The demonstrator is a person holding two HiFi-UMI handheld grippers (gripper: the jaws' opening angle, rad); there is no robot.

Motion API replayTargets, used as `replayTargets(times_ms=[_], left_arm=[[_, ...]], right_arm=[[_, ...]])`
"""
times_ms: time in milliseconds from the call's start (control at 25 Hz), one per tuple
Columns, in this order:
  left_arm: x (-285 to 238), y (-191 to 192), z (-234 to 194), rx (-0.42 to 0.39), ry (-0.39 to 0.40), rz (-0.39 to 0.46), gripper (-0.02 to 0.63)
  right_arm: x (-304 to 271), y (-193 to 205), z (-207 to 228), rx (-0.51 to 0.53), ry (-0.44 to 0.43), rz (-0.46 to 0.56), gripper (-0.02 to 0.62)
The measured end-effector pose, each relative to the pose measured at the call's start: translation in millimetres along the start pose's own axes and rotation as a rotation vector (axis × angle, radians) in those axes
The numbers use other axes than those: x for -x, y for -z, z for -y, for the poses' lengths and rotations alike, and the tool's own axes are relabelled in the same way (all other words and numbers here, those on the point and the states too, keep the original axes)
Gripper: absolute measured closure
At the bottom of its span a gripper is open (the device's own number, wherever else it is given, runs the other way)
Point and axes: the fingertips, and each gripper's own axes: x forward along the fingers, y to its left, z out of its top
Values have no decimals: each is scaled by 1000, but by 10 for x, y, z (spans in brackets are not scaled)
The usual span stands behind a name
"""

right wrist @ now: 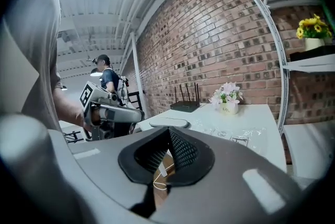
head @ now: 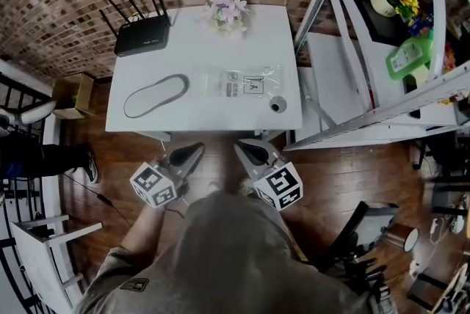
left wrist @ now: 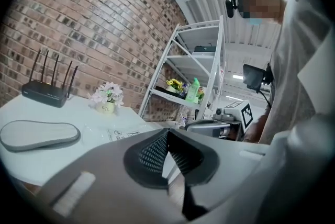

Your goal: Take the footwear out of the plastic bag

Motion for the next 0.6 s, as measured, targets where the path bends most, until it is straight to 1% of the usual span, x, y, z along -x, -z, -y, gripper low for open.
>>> replayTargets(times_ms=[80,200,280,480,600], left_arm=[[51,12,17,-5,18,-3,604],[105,29,7,-14,40,-13,604],[124,45,-10,-3,44,-21,604],[122,87,-14,8,64,-27,604],[115,114,-11,0,76,-27,604]], right_arm=[[-29,-15,-70,-17,5,7,581],[-87,-40,-151,-17,16,14,581],[-124,-53,-189,-17,22,17,583],[-150,-61,-224,-20,36,17,583],[-150,-45,-231,-19,44,18,583]])
